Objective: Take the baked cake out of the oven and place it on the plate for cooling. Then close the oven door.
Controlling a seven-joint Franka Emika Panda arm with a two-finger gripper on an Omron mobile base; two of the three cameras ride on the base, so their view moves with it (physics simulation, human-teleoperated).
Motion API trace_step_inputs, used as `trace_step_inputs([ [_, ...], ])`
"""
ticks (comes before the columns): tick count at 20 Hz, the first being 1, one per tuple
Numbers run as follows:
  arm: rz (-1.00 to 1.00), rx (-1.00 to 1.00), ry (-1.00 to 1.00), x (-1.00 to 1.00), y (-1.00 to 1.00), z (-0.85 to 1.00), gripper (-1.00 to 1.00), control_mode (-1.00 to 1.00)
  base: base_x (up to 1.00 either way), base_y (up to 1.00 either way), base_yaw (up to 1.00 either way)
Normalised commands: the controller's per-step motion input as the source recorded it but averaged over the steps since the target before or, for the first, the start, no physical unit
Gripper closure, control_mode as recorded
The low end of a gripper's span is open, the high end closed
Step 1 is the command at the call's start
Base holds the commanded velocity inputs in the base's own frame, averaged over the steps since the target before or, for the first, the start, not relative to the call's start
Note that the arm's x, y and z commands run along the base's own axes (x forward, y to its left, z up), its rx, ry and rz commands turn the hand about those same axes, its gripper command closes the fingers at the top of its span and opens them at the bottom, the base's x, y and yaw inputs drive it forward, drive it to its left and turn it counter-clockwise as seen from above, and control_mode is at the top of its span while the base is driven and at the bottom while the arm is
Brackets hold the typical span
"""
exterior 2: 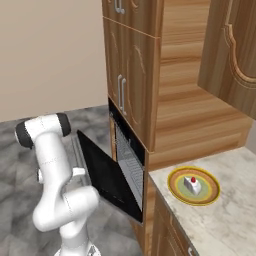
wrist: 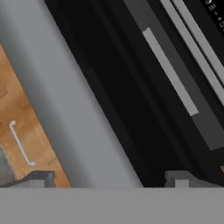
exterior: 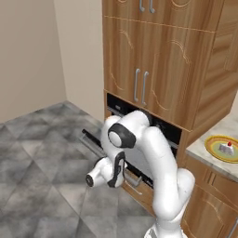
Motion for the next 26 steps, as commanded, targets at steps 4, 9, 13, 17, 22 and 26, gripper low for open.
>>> trace_step_inputs([
  [4,-0.21,-0.67,-0.42,0.55,-0.16,0.37,-1.00,-1.00,0.00,0.00,0.00],
  [9,-0.23,-0.72,-0.41,0.60,-0.10,0.27,-1.00,-1.00,0.00,0.00,0.00],
  [13,-0.24,-0.74,-0.40,0.59,-0.09,0.16,-1.00,-1.00,0.00,0.00,0.00],
  [17,-0.25,-0.70,-0.38,0.55,-0.09,0.03,-1.00,-1.00,0.00,0.00,0.00],
  [22,-0.24,-0.62,-0.27,0.38,-0.03,0.00,-1.00,-1.00,0.00,0.00,0.00],
  [26,-0.22,-0.56,-0.22,0.35,-0.05,0.00,-1.00,-1.00,0.00,0.00,0.00],
])
